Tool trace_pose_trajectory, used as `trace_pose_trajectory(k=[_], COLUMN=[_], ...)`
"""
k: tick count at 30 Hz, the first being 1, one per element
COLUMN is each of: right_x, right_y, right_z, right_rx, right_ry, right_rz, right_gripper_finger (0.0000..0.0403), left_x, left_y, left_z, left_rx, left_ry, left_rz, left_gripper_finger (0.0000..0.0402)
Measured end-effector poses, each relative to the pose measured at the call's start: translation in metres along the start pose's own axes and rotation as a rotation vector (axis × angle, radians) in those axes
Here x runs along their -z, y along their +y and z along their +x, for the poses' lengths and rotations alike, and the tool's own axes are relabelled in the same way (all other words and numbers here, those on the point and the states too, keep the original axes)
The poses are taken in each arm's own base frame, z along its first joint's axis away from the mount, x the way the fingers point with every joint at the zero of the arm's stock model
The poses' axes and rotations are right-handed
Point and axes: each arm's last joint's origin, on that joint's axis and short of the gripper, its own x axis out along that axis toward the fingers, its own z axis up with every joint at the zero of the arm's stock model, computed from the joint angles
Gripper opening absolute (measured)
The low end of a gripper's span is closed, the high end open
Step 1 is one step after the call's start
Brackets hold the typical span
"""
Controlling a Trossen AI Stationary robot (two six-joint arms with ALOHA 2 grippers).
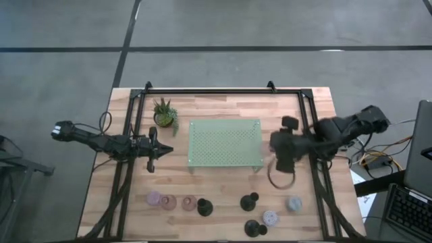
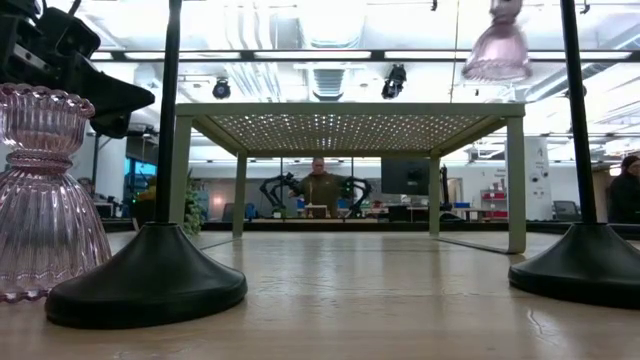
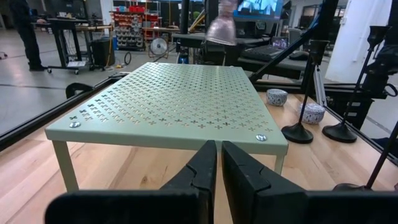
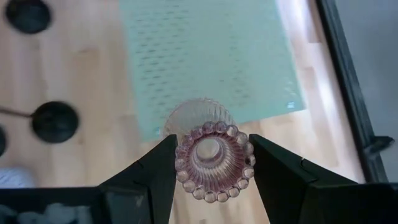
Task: Pick & Place candle stick holders
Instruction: Put the right glass candle holder on the shelf
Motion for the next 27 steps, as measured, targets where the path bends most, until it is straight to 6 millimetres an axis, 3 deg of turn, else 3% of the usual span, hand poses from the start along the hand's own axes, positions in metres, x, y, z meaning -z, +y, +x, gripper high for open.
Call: trace_pose_trajectory(k=[8, 15, 27], right_x=[-0.028, -0.039, -0.054], right_y=[-0.039, -0.069, -0.092], right_z=[0.028, 0.051, 0.081], right_rx=[-0.037, 0.021, -0.001], right_ry=[0.021, 0.069, 0.085], right_rz=[0.017, 0.039, 0.018], right_gripper_finger=[0.0178, 0.0178, 0.0178], left_x=[0.000, 0.000, 0.001], left_y=[0.000, 0.000, 0.000], left_z=[0.000, 0.000, 0.000], left_rx=[0.000, 0.000, -0.001], left_ry=[0.001, 0.001, 0.006], left_rz=[0.000, 0.000, 0.002], left_gripper_finger=[0.0030, 0.0030, 0.0030])
